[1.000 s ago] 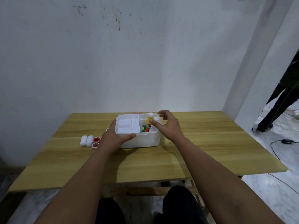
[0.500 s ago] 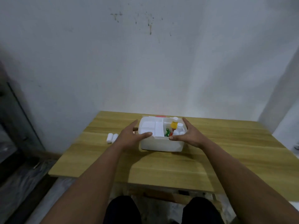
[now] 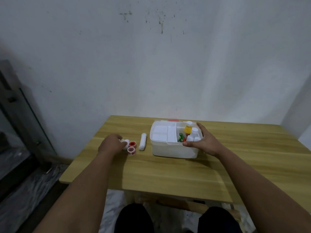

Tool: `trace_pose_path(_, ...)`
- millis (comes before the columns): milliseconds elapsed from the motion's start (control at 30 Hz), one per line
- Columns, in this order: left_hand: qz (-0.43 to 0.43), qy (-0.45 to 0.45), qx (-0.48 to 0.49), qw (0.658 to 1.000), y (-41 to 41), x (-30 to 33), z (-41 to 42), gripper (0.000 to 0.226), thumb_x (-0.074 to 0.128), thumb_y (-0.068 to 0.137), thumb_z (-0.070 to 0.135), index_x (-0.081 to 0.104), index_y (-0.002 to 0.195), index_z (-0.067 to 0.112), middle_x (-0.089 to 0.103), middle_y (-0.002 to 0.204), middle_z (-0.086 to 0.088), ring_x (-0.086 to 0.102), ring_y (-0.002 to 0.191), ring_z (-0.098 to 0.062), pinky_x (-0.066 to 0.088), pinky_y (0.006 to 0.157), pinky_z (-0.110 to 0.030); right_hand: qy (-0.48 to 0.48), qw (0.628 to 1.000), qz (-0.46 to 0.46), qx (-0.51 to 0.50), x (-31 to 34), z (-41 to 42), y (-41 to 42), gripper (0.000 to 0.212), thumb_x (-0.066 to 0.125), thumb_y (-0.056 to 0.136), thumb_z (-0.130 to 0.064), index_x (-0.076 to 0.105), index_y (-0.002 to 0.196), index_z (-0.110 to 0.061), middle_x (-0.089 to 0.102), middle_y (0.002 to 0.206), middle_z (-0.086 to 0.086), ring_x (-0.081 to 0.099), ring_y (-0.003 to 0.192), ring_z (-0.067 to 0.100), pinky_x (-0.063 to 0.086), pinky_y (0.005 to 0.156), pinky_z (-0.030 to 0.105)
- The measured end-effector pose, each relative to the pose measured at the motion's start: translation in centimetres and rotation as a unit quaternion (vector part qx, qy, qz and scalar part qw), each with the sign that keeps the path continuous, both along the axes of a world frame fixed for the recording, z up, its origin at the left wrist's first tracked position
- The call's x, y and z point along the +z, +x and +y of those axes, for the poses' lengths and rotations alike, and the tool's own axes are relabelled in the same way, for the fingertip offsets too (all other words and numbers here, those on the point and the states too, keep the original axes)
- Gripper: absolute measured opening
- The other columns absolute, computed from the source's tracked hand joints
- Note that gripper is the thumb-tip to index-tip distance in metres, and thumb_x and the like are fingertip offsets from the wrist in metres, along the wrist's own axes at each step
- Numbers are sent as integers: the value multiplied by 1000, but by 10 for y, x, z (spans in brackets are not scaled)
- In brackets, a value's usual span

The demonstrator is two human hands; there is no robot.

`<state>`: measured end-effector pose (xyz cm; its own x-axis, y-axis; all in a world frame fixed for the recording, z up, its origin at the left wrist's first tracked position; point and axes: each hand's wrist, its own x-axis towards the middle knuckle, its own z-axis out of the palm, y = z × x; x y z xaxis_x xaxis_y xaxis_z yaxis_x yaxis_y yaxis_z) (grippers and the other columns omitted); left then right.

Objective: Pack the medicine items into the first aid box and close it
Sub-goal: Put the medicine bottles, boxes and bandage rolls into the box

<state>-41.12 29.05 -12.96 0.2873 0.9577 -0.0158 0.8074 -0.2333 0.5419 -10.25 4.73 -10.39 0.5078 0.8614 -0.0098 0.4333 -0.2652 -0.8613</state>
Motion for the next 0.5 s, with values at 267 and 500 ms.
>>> trace_pose_path(267,19,3,-7,1000,4,1,-1,65,83,81,51,67,135,21,67,134,-4,64,118,-25,53,91,-37,16,1000,8,-6,-1,-1,-2,141,97,52,-55,16,164,-29,48,150,-6,52,126,16,48,101,34)
trace_pose_path(500,18,21,-1,1000,7,-4,1,51,82,86,26,68,134,16,69,129,-11,64,106,-26,53,85,-37,16,1000,7,-16,-2,-1,-1,127,97,62,-43,21,163,-26,51,134,-15,55,117,12,48,93,27)
